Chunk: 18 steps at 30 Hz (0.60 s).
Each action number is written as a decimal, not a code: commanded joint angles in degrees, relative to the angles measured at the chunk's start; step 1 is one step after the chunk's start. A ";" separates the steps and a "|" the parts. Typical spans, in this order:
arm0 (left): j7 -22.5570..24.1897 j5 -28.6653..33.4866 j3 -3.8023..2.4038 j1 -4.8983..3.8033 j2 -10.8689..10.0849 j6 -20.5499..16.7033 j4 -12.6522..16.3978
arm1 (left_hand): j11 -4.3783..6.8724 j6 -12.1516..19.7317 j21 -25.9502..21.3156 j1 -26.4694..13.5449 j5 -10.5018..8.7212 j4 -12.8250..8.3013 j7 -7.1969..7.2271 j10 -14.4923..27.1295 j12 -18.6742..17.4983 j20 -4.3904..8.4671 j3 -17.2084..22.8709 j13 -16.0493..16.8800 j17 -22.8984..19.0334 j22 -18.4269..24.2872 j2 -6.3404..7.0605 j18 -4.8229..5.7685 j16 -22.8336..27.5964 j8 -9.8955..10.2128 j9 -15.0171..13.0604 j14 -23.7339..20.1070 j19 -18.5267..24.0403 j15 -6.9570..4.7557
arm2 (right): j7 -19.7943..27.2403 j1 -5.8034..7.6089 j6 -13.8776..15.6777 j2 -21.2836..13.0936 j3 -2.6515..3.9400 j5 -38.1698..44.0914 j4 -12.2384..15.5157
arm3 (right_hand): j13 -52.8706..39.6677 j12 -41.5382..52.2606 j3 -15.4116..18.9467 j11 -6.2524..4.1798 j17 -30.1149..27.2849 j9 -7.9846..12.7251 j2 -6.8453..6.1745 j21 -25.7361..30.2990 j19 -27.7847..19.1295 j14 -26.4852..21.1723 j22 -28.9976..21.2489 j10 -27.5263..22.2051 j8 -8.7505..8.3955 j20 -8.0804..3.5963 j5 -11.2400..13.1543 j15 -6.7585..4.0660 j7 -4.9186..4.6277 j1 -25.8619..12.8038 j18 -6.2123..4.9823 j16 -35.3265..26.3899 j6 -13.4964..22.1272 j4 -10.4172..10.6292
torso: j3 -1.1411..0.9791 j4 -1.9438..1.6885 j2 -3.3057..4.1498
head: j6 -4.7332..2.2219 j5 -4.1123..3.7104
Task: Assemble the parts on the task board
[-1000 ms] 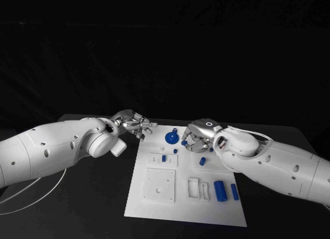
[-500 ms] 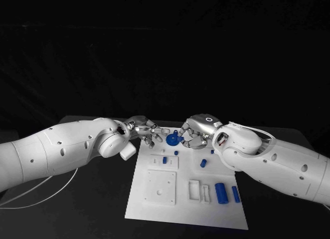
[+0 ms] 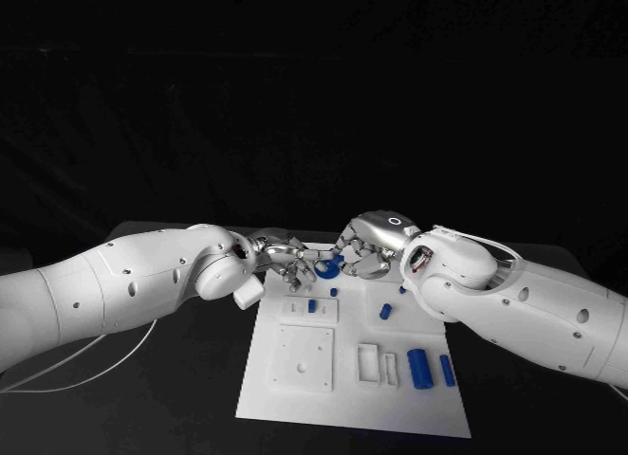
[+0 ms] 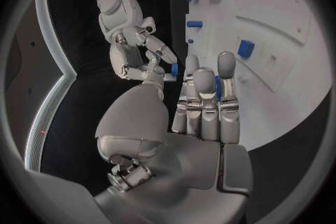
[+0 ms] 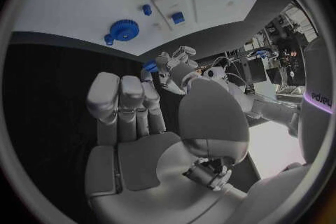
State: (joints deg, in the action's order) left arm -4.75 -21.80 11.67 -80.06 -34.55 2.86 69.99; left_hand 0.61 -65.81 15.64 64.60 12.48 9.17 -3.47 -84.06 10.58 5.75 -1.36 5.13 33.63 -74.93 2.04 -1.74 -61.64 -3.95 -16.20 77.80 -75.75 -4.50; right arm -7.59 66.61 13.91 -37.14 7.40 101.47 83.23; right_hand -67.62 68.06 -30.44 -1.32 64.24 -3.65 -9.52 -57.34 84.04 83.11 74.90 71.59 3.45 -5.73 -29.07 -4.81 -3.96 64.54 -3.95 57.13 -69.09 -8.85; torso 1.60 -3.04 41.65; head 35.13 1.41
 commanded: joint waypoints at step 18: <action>2.19 1.68 -0.05 -0.01 0.72 -0.78 -0.30 | 0.15 1.08 0.62 1.40 2.97 -2.25 -0.03 -0.22 0.02 -0.05 -1.23 -0.14 -0.45 -1.08 -3.44 -0.72 -0.44 0.10 -1.70 -0.70 0.76 -0.04 | -0.12 0.03 -1.70 0.39 0.08 -0.30 0.92 | -0.06 -0.14 0.12 -0.17 0.11 -0.04 -0.11 -0.19 2.65 0.15 7.11 0.21 0.11 -0.52 0.04 -0.27 0.10 0.76 -0.26 -0.20 -0.24 0.38 | -0.02 -0.07 0.04 | 0.13 0.00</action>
State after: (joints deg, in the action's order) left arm -3.64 -20.94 11.66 -80.05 -33.99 2.04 69.62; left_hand 0.62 -65.09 15.95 66.16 15.28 7.07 -3.56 -84.06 10.58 5.73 -2.57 5.06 33.23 -74.92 -0.96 -1.74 -61.86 -3.95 -18.00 77.36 -75.33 -4.49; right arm -7.67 66.63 13.11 -36.80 7.45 101.08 84.04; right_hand -67.61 68.06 -30.28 -1.32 64.30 -3.63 -9.76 -57.34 84.04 83.11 74.90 71.59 3.46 -5.73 -29.06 -4.81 -3.97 64.78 -3.95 57.13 -69.07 -8.69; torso 1.60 -3.14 41.69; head 35.31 1.41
